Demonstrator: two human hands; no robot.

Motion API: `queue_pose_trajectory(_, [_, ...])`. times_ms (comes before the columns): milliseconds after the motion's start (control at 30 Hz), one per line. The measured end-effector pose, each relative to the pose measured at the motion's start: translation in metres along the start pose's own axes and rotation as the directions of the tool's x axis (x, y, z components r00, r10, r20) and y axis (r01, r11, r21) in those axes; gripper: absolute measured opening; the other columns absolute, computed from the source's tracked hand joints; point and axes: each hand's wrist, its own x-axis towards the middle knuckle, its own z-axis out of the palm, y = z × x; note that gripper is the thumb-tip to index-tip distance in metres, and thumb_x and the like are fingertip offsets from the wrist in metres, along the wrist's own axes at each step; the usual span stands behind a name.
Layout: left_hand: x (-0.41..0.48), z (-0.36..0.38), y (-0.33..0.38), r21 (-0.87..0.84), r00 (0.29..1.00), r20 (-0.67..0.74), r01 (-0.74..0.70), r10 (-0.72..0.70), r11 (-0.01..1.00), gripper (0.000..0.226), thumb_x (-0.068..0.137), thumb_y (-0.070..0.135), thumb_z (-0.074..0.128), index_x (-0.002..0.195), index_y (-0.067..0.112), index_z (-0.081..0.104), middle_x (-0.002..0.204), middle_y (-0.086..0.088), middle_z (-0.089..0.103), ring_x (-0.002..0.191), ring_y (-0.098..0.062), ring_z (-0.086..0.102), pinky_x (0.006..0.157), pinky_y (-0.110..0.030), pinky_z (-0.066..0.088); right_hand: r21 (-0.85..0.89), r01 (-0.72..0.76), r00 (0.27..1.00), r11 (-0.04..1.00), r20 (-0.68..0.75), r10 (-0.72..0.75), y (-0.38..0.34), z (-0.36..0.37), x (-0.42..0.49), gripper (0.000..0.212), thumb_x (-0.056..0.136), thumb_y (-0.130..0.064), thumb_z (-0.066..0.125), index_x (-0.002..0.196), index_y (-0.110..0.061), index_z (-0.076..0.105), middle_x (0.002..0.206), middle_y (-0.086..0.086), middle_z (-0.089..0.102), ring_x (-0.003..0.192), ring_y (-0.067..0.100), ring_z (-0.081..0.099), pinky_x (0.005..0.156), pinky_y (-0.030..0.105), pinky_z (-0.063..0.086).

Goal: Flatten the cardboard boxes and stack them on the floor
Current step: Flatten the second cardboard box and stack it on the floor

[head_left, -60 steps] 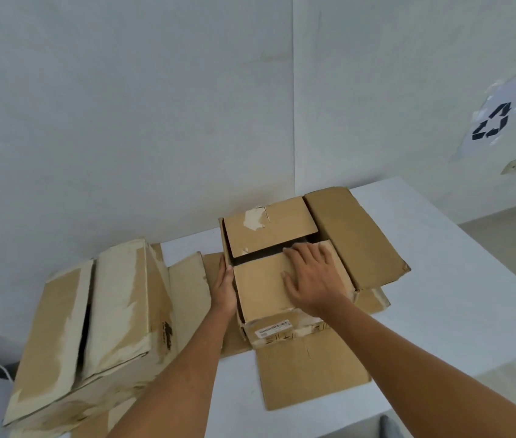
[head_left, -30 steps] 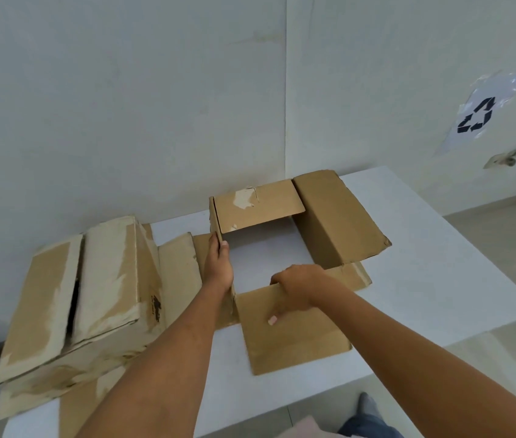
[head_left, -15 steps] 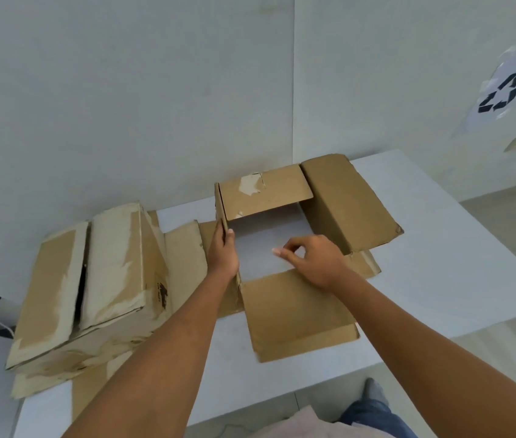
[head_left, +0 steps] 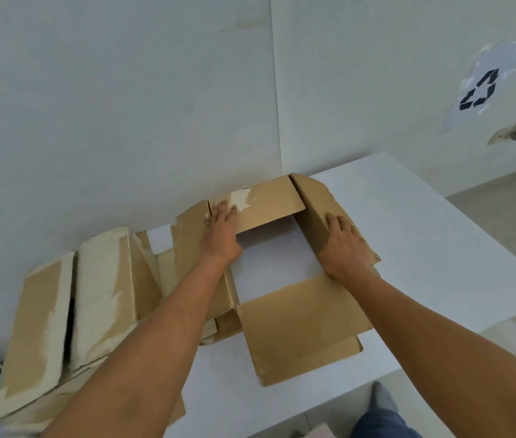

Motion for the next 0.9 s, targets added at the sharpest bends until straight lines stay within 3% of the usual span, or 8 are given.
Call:
queue_pose_trajectory(133, [0.018, -0.024, 0.004, -0.128, 0.997, 0.057, -0.042, 0.049, 0.991, 0.068, 0.083, 0.015, 0.063, 0.149, 0.024, 0.049, 0.158, 0.001, 0.041, 0.144, -0.023, 0.038, 0.118, -0.038, 0.033, -0.042, -0.016, 1.000, 0.999, 0.015, 0.017, -0.002, 0.000, -0.003, 0.089, 0.092, -0.017, 0.063, 0.163, -0.022, 0.009, 0.164, 0.008, 0.025, 0.147, 0.034, 0.033, 0.116, 0.048, 0.036])
queue_pose_trajectory(267, [0.035, -0.059, -0.005, -0.283, 0.946, -0.321, -0.129, 0.033, 0.951, 0.038, 0.082, 0.019, 0.060, 0.116, 0.027, 0.074, 0.100, -0.002, 0.077, 0.090, -0.025, 0.071, 0.080, -0.037, 0.058, -0.043, -0.032, 0.999, 0.999, 0.022, 0.033, -0.008, 0.000, -0.004, 0.087, 0.092, -0.015, 0.061, 0.162, -0.022, 0.010, 0.161, 0.007, 0.030, 0.141, 0.033, 0.040, 0.108, 0.048, 0.044])
queue_pose_trajectory(433, [0.086, -0.063, -0.021, -0.297, 0.831, -0.553, -0.129, -0.060, 0.946, 0.053, 0.092, 0.001, 0.052, 0.142, 0.018, 0.055, 0.142, -0.006, 0.058, 0.136, -0.024, 0.049, 0.114, -0.036, 0.037, -0.034, -0.046, 0.997, 0.998, 0.055, 0.048, -0.008, -0.001, -0.003, 0.088, 0.091, -0.013, 0.058, 0.162, -0.024, 0.009, 0.162, 0.005, 0.028, 0.140, 0.032, 0.041, 0.106, 0.049, 0.045])
queue_pose_trajectory(533, [0.111, -0.044, -0.018, -0.154, 0.879, -0.478, -0.092, 0.008, 0.984, 0.066, 0.092, -0.002, 0.045, 0.155, 0.008, 0.033, 0.162, -0.010, 0.031, 0.154, -0.031, 0.014, 0.126, -0.047, 0.002, -0.029, -0.063, 0.996, 0.998, 0.055, 0.065, -0.005, 0.002, 0.000, 0.090, 0.089, -0.010, 0.058, 0.163, -0.025, 0.007, 0.163, 0.003, 0.027, 0.141, 0.030, 0.040, 0.107, 0.049, 0.045])
queue_pose_trajectory(633, [0.125, -0.027, -0.010, -0.059, 0.967, -0.255, 0.013, -0.028, 0.998, 0.072, 0.098, 0.021, 0.045, 0.160, 0.003, 0.013, 0.168, -0.014, 0.002, 0.155, -0.034, -0.004, 0.126, -0.046, -0.002, -0.026, -0.065, 0.997, 0.998, 0.047, 0.066, -0.003, 0.007, 0.002, 0.093, 0.088, -0.009, 0.057, 0.163, -0.026, 0.005, 0.165, 0.001, 0.026, 0.141, 0.029, 0.042, 0.107, 0.048, 0.046])
queue_pose_trajectory(700, [0.129, -0.014, -0.007, -0.049, 0.998, -0.060, 0.006, -0.009, 0.999, 0.059, 0.104, 0.038, 0.036, 0.156, 0.009, 0.030, 0.165, -0.014, 0.020, 0.152, -0.036, 0.016, 0.124, -0.050, 0.018, -0.025, -0.070, 0.997, 0.997, 0.032, 0.070, -0.003, 0.009, 0.004, 0.093, 0.088, -0.008, 0.057, 0.163, -0.027, 0.005, 0.165, 0.000, 0.025, 0.140, 0.028, 0.043, 0.104, 0.045, 0.048])
queue_pose_trajectory(767, [0.128, -0.001, -0.007, -0.068, 0.999, 0.039, 0.003, -0.001, 0.998, 0.055, 0.104, 0.054, 0.025, 0.131, 0.021, 0.060, 0.134, -0.009, 0.061, 0.125, -0.035, 0.055, 0.101, -0.047, 0.047, -0.022, -0.076, 0.997, 0.997, 0.019, 0.076, -0.003, 0.012, 0.003, 0.094, 0.089, -0.008, 0.058, 0.163, -0.029, 0.004, 0.165, -0.002, 0.024, 0.139, 0.026, 0.044, 0.101, 0.043, 0.049])
queue_pose_trajectory(900, [0.130, 0.006, -0.012, -0.042, 1.000, 0.002, 0.018, -0.018, 0.999, 0.069, 0.099, 0.070, 0.020, 0.090, 0.022, 0.068, 0.081, -0.001, 0.066, 0.079, -0.026, 0.063, 0.065, -0.034, 0.048, -0.015, -0.097, 0.995, 0.995, 0.020, 0.097, -0.005, 0.009, 0.004, 0.093, 0.089, -0.006, 0.057, 0.164, -0.030, 0.006, 0.165, -0.003, 0.026, 0.137, 0.025, 0.046, 0.099, 0.041, 0.049])
